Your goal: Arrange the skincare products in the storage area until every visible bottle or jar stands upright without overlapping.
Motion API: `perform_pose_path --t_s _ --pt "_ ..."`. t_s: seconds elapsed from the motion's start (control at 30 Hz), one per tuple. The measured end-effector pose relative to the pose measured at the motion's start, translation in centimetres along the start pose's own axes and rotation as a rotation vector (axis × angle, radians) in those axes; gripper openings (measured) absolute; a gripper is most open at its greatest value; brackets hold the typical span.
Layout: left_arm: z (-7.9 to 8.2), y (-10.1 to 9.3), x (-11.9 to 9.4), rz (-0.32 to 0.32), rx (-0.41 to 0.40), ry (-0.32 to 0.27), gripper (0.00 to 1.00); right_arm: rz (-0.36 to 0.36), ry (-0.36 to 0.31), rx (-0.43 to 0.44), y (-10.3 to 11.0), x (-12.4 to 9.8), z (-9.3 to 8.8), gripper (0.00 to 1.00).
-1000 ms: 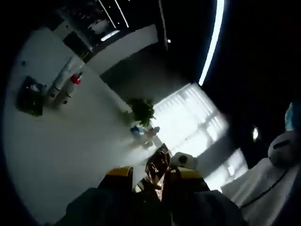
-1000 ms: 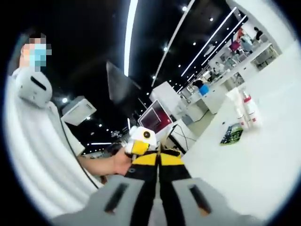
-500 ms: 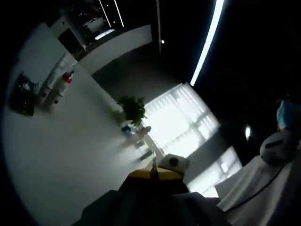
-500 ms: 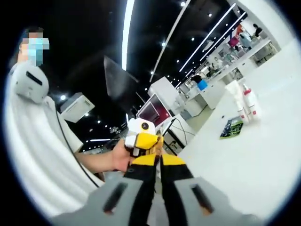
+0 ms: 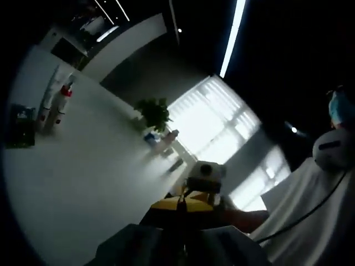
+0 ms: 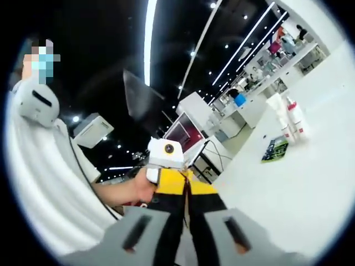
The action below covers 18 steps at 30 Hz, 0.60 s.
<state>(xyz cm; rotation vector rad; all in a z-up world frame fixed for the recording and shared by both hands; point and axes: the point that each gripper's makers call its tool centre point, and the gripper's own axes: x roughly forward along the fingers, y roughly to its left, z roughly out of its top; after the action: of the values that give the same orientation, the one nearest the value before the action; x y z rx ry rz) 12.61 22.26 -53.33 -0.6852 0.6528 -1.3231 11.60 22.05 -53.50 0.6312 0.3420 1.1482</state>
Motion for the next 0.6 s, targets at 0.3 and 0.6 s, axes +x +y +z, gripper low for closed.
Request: perform_pose_path --t_s 0.3,0.6 --pt "-1.1 0.3 0.6 0.046 0.062 0.027 0.15 -0.020 -0.091 0.055 -0.4 -0.7 1.6 0.01" --pt "-1.2 -0.4 1.0 0.000 0.060 0.033 0.01 -0.032 -0.077 0.021 -0.1 -0.5 1.4 0.03"
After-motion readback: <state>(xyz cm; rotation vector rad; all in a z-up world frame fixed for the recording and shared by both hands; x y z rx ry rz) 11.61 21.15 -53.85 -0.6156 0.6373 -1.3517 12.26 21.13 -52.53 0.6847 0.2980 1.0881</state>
